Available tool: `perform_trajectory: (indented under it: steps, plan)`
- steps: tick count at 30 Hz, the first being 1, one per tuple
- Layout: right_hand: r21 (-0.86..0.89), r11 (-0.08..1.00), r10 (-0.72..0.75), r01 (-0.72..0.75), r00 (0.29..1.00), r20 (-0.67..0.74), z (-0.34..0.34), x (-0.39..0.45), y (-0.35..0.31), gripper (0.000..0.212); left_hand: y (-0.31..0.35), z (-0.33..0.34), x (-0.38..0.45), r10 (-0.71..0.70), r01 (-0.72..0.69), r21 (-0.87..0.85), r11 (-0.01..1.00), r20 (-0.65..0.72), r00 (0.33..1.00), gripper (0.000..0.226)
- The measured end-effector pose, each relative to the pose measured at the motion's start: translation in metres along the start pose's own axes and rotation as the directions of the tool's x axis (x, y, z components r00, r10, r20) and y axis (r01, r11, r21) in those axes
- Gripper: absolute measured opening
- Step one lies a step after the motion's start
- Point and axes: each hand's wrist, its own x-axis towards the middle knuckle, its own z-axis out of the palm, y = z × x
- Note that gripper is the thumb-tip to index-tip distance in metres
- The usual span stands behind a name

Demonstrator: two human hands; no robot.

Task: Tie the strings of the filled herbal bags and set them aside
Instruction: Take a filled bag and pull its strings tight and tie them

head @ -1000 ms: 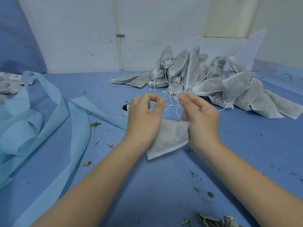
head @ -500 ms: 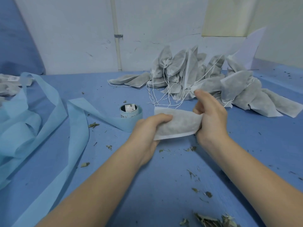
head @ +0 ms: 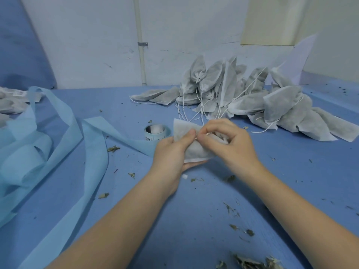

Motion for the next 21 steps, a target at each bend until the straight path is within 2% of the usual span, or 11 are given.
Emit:
perform_trajectory:
  steps: [5, 7, 9, 10, 12, 14, 15, 17, 21]
  plan:
    - [-0.003, 1.0, 0.009, -0.009, 1.0, 0.024, 0.002, 0.005, 0.0, 0.015, 0.003, -0.005, 0.007, 0.163, -0.139, 0.168, 0.976, -0.137, 0.977, 0.026]
    - [0.145, 0.986, 0.086, -0.085, 0.996, 0.002, 0.005, 0.012, 0.0, 0.018, 0.008, -0.009, 0.012, 0.231, -0.187, 0.214, 0.959, -0.208, 0.95, 0.029]
    - [0.356, 0.91, 0.231, -0.212, 0.973, -0.013, 0.01, 0.022, 0.0, 0.021, 0.015, -0.017, 0.017, 0.284, -0.219, 0.235, 0.947, -0.296, 0.912, 0.032]
    - [0.367, 0.895, 0.274, -0.254, 0.962, -0.003, 0.013, 0.027, 0.002, 0.021, 0.019, -0.021, 0.019, 0.308, -0.234, 0.242, 0.942, -0.342, 0.888, 0.033]
    - [0.115, 0.943, 0.305, -0.311, 0.95, 0.066, 0.018, 0.035, 0.01, 0.029, 0.026, -0.03, 0.022, 0.339, -0.257, 0.239, 0.936, -0.426, 0.839, 0.035]
    - [-0.183, 0.94, 0.318, -0.288, 0.934, 0.163, 0.027, 0.041, 0.018, 0.041, 0.032, -0.038, 0.024, 0.348, -0.259, 0.241, 0.935, -0.49, 0.799, 0.036]
    - [-0.268, 0.928, 0.315, -0.257, 0.928, 0.198, 0.032, 0.043, 0.021, 0.045, 0.034, -0.042, 0.025, 0.352, -0.254, 0.252, 0.934, -0.514, 0.782, 0.035]
    - [-0.332, 0.921, 0.293, -0.204, 0.924, 0.247, 0.041, 0.05, 0.026, 0.053, 0.038, -0.048, 0.027, 0.358, -0.262, 0.248, 0.933, -0.539, 0.762, 0.032]
    - [-0.336, 0.934, 0.225, -0.123, 0.932, 0.284, 0.052, 0.061, 0.03, 0.056, 0.042, -0.058, 0.032, 0.355, -0.294, 0.2, 0.935, -0.569, 0.742, 0.031]
